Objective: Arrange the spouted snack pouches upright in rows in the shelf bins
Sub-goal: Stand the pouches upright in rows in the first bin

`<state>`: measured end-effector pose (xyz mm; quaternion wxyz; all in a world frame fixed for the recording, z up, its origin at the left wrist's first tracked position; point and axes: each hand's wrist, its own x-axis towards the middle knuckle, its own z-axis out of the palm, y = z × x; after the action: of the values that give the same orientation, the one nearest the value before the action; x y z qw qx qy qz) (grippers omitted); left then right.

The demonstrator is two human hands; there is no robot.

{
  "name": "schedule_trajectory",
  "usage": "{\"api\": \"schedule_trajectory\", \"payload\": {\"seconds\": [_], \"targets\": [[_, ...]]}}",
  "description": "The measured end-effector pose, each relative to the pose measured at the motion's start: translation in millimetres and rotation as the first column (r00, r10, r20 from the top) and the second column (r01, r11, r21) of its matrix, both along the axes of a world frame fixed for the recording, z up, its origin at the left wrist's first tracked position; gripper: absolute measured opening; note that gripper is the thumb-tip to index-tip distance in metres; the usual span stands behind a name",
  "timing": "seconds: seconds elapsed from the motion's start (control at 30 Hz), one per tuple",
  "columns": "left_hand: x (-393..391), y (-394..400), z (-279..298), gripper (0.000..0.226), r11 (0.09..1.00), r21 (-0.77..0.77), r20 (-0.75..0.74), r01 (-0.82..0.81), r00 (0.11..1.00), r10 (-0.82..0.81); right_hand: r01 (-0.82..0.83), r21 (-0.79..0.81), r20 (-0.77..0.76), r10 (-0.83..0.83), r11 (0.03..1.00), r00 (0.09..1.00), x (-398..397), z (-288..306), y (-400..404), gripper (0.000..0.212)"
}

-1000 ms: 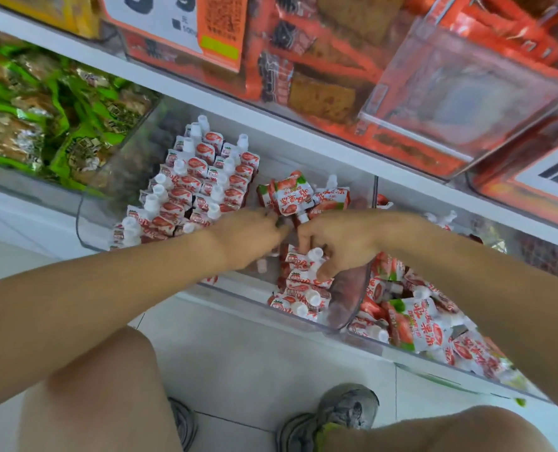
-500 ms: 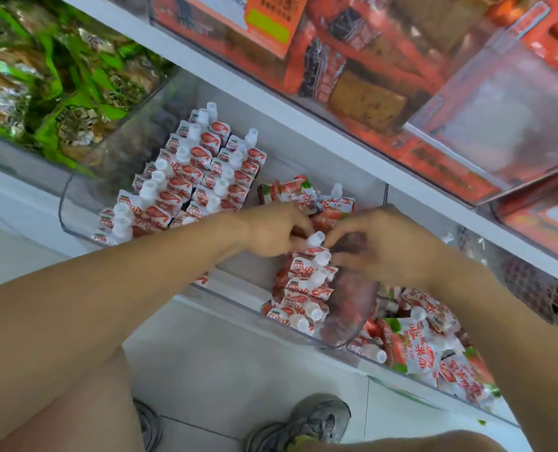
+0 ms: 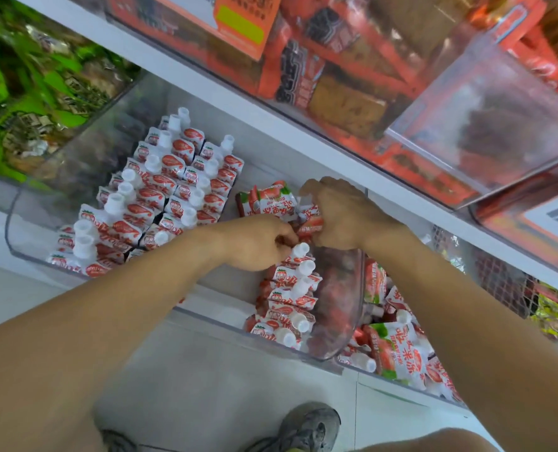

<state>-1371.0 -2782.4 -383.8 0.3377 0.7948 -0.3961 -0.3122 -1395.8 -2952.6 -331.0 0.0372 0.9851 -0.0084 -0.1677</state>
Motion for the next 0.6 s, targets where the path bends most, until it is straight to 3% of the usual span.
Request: {"api": "schedule_trajectory", "payload": {"seconds": [0.1,0.17,0.27,0.33,0.37,0.4,0.47,0.53,0.6], "targets": [[7.8,8.5,11.2,0.031,0.984,-0.087,0.013,-0.153,0.988,0.155,0.051,0.141,0.072,-0.062,0.989,0.996,-7.5,3.0,-6.8,0.077],[15.5,12.6,19.6,0.043,0.913,-0.177,-0.01,-0.367,0.929,0.371,0.119,0.374,0.117,-0.174,0.92,0.978,-13.7,6.2,-3.7,0.071],[18.4,15.4,28.5,0.061,0.81,-0.204,-0.337,-0.55,0.816,0.469,0.103,0.655,0.15,-0.262,0.749,0.953,-19.4,8.1,9.1,0.065],[13.8,18.1,28.0,0.03,0.757,-0.243,-0.483,-0.607,0.752,0.448,0.14,0.771,0.056,-0.285,0.622,0.957,-17.9,9.1,9.6,0.068],[12.6,22.4,28.5,0.017,0.738,-0.258,-0.405,-0.623,0.764,0.503,0.179,0.781,-0.004,-0.281,0.598,0.96,-14.9,9.8,5.9,0.071],[14.2,27.3,27.9,0.011,0.743,-0.277,-0.228,-0.609,0.793,0.565,0.215,0.754,-0.046,-0.278,0.62,0.96,-10.2,9.7,1.2,0.07],[14.2,36.6,29.2,0.012,0.769,-0.292,0.118,-0.568,0.777,0.619,0.26,0.613,-0.078,-0.27,0.746,0.96,2.6,5.6,-7.8,0.067],[12.0,44.2,34.5,0.013,0.749,-0.344,0.226,-0.567,0.724,0.652,0.247,0.361,-0.108,-0.223,0.899,0.969,18.5,-1.4,-3.1,0.075],[9.6,48.0,37.3,0.011,0.715,-0.386,0.254,-0.583,0.678,0.69,0.206,0.204,-0.121,-0.184,0.957,0.975,31.8,-12.0,12.2,0.087]]}}
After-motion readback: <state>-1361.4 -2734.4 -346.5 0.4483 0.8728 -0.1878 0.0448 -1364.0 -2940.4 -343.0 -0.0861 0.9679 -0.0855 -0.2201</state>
